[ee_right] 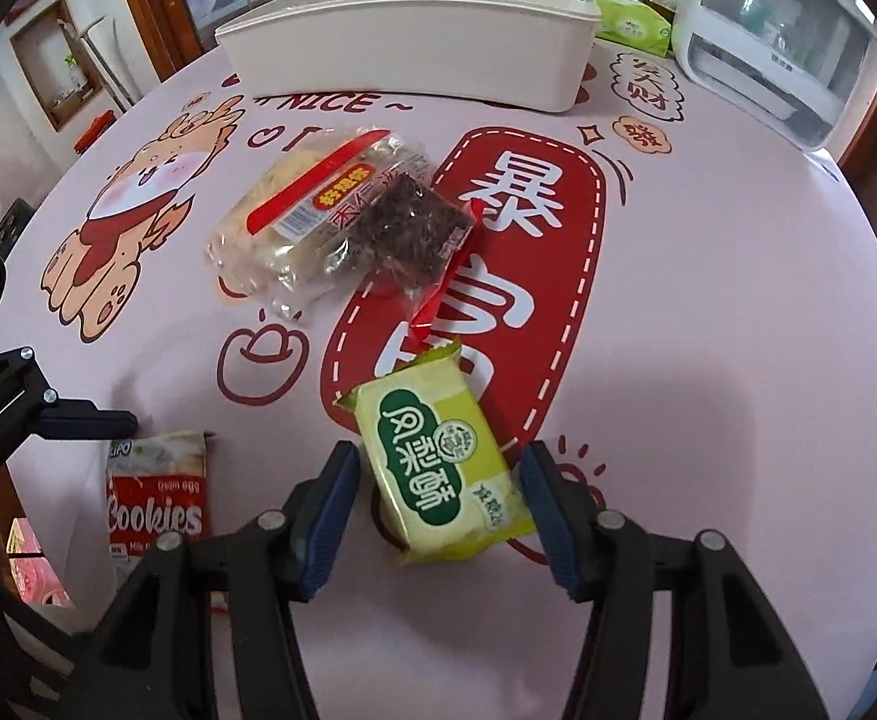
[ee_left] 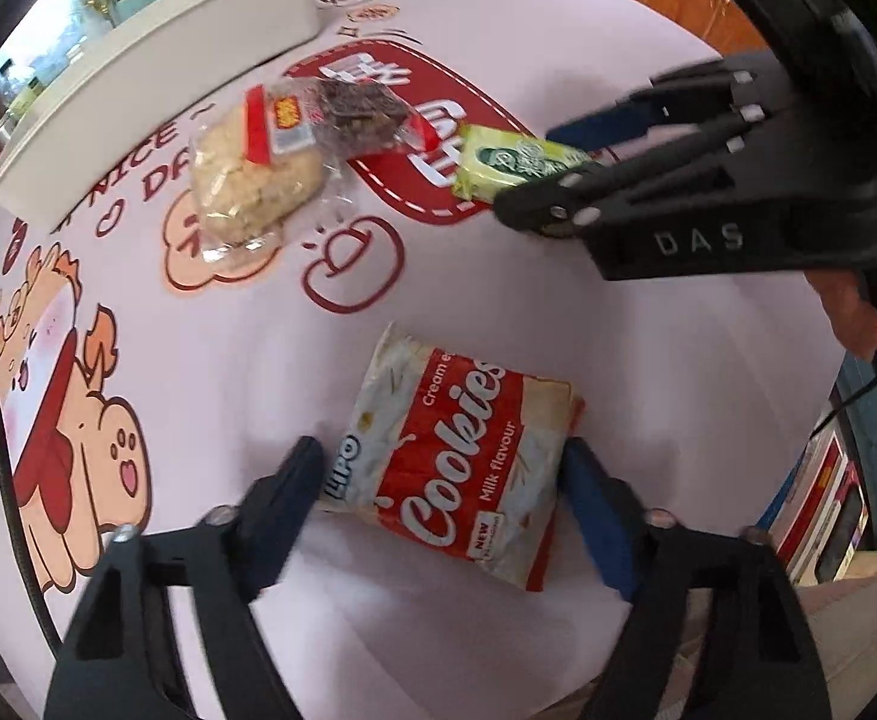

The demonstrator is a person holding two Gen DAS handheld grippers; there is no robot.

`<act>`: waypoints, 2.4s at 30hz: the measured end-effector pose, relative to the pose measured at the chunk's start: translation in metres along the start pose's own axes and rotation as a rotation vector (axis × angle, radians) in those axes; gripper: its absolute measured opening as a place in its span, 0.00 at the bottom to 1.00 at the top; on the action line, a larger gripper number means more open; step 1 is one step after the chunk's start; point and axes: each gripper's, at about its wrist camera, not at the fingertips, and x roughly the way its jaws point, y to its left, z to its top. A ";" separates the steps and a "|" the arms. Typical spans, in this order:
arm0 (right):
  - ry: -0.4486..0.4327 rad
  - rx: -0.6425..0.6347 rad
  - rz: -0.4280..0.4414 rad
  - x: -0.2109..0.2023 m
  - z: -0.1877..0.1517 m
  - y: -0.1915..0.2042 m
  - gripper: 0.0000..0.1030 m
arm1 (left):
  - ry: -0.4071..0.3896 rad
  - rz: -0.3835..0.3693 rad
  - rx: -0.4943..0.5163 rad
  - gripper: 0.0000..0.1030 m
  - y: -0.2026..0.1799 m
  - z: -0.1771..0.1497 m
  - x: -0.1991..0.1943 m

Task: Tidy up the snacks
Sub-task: 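Grasp the red-white Cookies packet with the left tool while the right tool grasps the green-yellow biscuit packet, then carry both packets over the white tray and open both tools to drop them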

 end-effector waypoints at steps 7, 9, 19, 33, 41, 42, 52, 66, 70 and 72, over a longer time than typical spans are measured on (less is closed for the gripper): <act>-0.011 0.041 -0.011 -0.003 -0.004 0.000 0.37 | -0.016 0.029 -0.137 0.54 0.032 0.004 -0.006; -0.015 0.053 -0.019 -0.003 -0.006 0.002 0.37 | -0.018 0.051 -0.186 0.54 0.045 0.004 -0.007; -0.015 0.115 0.058 -0.003 -0.003 0.023 0.36 | -0.030 0.105 -0.355 0.53 0.093 0.003 -0.019; -0.141 0.112 0.163 -0.053 0.065 0.054 0.36 | -0.185 0.173 -0.404 0.53 0.143 0.044 -0.093; -0.283 0.119 0.119 -0.103 0.147 0.042 0.36 | -0.276 0.227 -0.417 0.53 0.184 0.096 -0.146; -0.294 0.119 0.112 -0.109 0.155 0.040 0.36 | -0.288 0.232 -0.418 0.53 0.189 0.103 -0.153; -0.405 0.151 0.049 -0.166 0.262 0.014 0.36 | -0.417 0.309 -0.389 0.54 0.234 0.190 -0.226; -0.420 0.307 0.014 -0.150 0.382 -0.036 0.36 | -0.431 0.350 -0.406 0.54 0.308 0.305 -0.211; -0.372 0.315 -0.006 -0.116 0.395 -0.038 0.36 | -0.377 0.334 -0.422 0.54 0.325 0.321 -0.174; -0.341 0.310 -0.010 -0.099 0.397 -0.037 0.36 | -0.349 0.321 -0.432 0.55 0.330 0.327 -0.157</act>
